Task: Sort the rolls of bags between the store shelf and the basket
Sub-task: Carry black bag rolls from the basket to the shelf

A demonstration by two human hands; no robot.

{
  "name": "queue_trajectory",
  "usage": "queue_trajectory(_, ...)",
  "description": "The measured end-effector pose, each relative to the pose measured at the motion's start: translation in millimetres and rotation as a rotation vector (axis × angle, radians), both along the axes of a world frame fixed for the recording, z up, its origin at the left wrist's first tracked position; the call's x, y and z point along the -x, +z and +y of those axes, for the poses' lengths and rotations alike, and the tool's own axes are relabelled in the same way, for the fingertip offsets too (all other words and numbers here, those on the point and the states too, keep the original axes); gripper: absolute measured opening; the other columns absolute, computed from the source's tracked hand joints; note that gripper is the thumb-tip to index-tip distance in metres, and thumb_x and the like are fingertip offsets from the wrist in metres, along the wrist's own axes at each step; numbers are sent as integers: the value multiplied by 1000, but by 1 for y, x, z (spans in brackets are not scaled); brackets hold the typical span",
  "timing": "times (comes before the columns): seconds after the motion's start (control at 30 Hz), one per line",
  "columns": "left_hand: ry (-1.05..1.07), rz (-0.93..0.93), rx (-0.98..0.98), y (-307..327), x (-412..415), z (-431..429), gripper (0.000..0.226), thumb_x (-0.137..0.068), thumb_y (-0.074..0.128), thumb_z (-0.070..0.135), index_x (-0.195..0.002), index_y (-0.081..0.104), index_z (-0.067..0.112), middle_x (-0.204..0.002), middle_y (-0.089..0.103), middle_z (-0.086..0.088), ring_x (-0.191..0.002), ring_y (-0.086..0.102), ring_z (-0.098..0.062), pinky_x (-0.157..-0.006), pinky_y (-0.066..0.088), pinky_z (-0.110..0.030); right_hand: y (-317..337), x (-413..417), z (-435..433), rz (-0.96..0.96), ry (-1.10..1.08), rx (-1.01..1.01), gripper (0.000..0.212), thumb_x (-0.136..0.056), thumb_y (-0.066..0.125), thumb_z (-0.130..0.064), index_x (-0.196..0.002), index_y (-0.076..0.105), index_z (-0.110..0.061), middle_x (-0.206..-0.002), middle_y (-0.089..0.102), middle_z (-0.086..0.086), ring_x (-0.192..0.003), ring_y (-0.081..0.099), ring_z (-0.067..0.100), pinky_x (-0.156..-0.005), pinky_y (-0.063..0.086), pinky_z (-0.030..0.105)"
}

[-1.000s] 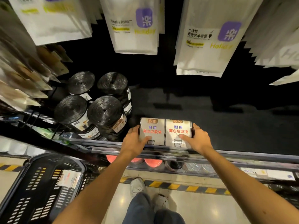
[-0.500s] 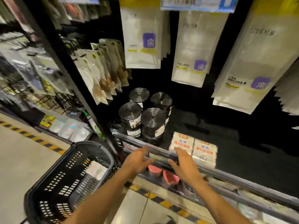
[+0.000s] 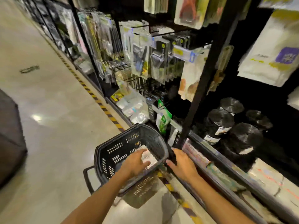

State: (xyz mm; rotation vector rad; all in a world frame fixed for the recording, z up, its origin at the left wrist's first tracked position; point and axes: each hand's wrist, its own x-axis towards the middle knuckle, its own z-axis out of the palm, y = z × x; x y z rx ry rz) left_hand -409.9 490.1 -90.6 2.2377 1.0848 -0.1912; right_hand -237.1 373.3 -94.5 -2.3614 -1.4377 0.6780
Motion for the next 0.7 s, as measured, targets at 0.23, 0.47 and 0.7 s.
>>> queue_trajectory(0.23, 116, 0, 33, -15, 57, 38, 62, -92, 54, 41, -145, 31, 16, -146, 42, -5, -131, 41, -19, -106, 31, -26, -15, 44, 60, 48, 101, 96, 61, -96, 48, -41, -147, 26, -15, -150, 35, 2, -138, 32, 18, -108, 30, 28)
queue_trajectory(0.47, 273, -44, 147, -36, 40, 76, 62, -93, 55, 36, -146, 29, 18, -144, 44, -3, -130, 44, -18, -104, 33, -26, -41, 24, 115, 84, 206, 199, 56, -95, 52, -35, -143, 33, -13, -142, 43, 8, -129, 41, 25, -101, 37, 33)
queue_trajectory(0.7, 488, -49, 238, -73, -4, 128, 56, -93, 55, 32, -142, 35, 15, -140, 49, -7, -125, 49, -22, -104, 39, -33, -92, -27, 195, 91, 353, 358, 62, -96, 49, -37, -147, 25, -12, -150, 33, 8, -138, 32, 24, -111, 26, 31)
